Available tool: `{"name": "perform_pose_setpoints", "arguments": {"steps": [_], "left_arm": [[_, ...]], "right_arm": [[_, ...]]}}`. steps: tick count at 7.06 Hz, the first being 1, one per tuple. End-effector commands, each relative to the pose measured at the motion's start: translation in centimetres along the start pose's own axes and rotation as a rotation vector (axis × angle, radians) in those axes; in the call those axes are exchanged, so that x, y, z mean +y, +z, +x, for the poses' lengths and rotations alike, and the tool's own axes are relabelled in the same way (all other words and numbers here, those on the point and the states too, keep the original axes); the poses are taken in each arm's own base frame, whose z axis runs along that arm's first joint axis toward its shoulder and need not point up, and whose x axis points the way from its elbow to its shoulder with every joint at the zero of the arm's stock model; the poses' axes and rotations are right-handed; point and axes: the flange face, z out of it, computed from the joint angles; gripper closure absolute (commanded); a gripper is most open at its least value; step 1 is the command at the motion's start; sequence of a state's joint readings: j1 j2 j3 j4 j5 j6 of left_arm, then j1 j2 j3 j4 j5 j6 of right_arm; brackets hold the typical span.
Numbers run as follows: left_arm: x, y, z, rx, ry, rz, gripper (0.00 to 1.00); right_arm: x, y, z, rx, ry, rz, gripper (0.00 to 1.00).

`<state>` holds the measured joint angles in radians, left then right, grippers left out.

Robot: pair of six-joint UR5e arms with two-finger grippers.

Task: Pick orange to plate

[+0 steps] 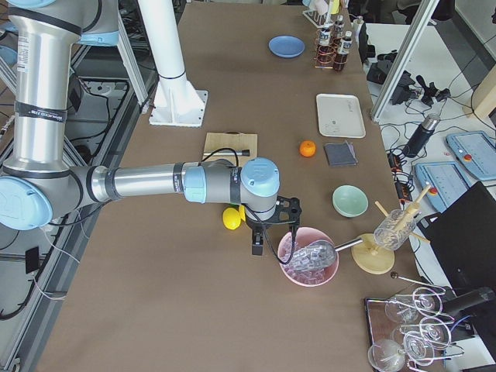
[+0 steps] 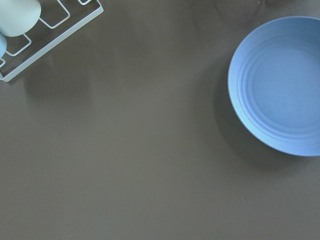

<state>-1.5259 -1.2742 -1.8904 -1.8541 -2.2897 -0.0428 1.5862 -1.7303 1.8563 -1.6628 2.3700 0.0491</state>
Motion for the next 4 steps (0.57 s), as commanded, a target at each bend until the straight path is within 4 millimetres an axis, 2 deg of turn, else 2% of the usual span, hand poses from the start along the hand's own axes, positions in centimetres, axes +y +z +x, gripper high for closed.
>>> {"name": "perform_pose_setpoints", "arguments": {"steps": [1, 4], "left_arm": [[0.02, 0.19, 0.02, 0.006, 0.000, -0.004, 0.02], [-0.27, 0.25, 0.06, 0.014, 0.016, 0.005, 0.02]], "right_arm": [[0.00, -0.04, -0.06, -0.002, -0.001, 0.001, 0.00], [-0.02, -0.16, -0.17, 0.000, -0.004, 0.004, 0.00]]}}
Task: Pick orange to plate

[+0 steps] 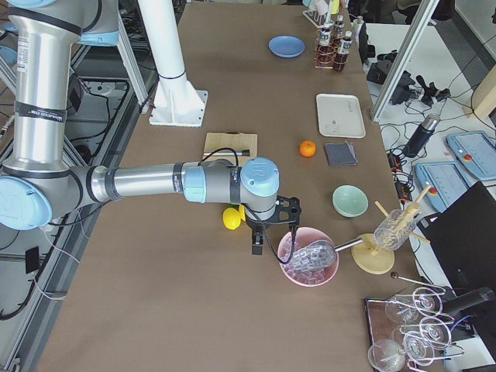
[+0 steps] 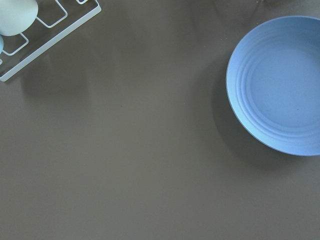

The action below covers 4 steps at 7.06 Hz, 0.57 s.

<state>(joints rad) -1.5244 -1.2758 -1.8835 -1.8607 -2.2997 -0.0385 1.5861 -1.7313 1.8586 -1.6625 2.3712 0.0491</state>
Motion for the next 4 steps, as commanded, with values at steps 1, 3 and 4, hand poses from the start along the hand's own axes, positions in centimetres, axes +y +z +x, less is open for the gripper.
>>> {"name": "perform_pose_setpoints", "arguments": {"steps": [1, 3, 4], "left_arm": [[-1.0, -0.3, 0.4, 0.004, 0.012, 0.017, 0.02], [-2.4, -0.9, 0.9, 0.004, 0.029, 0.036, 0.02], [-3.2, -0.4, 0.6, 0.004, 0.032, 0.034, 0.02]], "right_arm": [[-0.1, -0.2, -0.2, -0.001, -0.004, 0.004, 0.00], [0.0, -0.2, -0.2, -0.002, -0.003, 0.005, 0.00], [-0.1, -0.3, -0.3, -0.004, -0.005, 0.007, 0.00]]}}
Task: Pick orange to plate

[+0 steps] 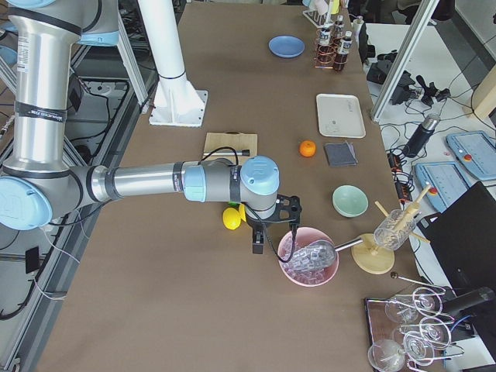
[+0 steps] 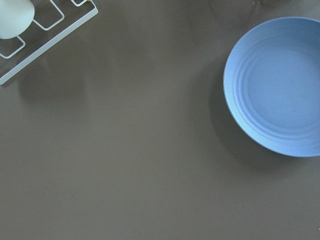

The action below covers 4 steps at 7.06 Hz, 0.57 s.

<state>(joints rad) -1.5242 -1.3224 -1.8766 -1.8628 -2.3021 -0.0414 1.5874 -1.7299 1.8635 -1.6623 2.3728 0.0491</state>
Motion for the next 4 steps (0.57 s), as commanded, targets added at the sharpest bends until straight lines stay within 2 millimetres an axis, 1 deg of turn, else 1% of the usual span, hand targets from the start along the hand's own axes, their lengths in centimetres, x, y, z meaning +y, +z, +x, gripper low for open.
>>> {"name": "perform_pose_setpoints", "arguments": {"steps": [1, 3, 4], "left_arm": [[-1.10, 0.41, -0.28, -0.001, 0.005, 0.001, 0.02], [-0.68, 0.21, -0.49, 0.002, 0.018, 0.019, 0.02], [-0.35, 0.47, -0.69, 0.015, 0.026, 0.033, 0.02]], "right_arm": [[-0.05, -0.15, -0.16, -0.002, -0.003, 0.003, 0.00], [0.02, -0.16, -0.18, -0.003, -0.003, 0.003, 0.00], [0.09, -0.22, -0.05, -0.003, -0.002, 0.005, 0.00]]}}
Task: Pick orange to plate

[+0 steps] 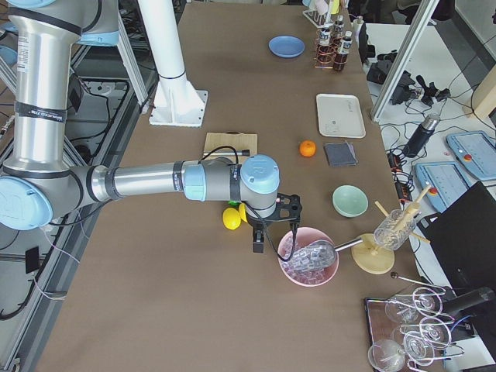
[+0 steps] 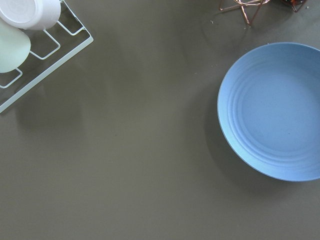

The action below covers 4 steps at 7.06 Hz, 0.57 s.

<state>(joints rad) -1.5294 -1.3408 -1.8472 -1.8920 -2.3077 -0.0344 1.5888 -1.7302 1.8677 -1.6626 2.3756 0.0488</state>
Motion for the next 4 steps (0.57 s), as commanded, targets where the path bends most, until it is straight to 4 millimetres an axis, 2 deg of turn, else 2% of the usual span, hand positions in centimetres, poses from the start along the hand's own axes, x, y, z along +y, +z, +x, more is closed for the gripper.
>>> {"name": "perform_pose_setpoints", "arguments": {"steps": [1, 2, 4], "left_arm": [[1.05, 0.65, -0.67, 0.013, 0.018, 0.024, 0.02], [1.92, 0.80, -0.78, 0.018, 0.017, 0.030, 0.02], [1.99, 0.90, -0.86, 0.019, 0.015, 0.027, 0.02]], "right_arm": [[-0.11, -0.32, -0.04, -0.001, -0.002, 0.008, 0.00], [-0.24, -0.45, -0.09, -0.001, -0.005, 0.011, 0.00], [-0.50, -0.63, -0.31, -0.004, -0.008, 0.015, 0.00]]}}
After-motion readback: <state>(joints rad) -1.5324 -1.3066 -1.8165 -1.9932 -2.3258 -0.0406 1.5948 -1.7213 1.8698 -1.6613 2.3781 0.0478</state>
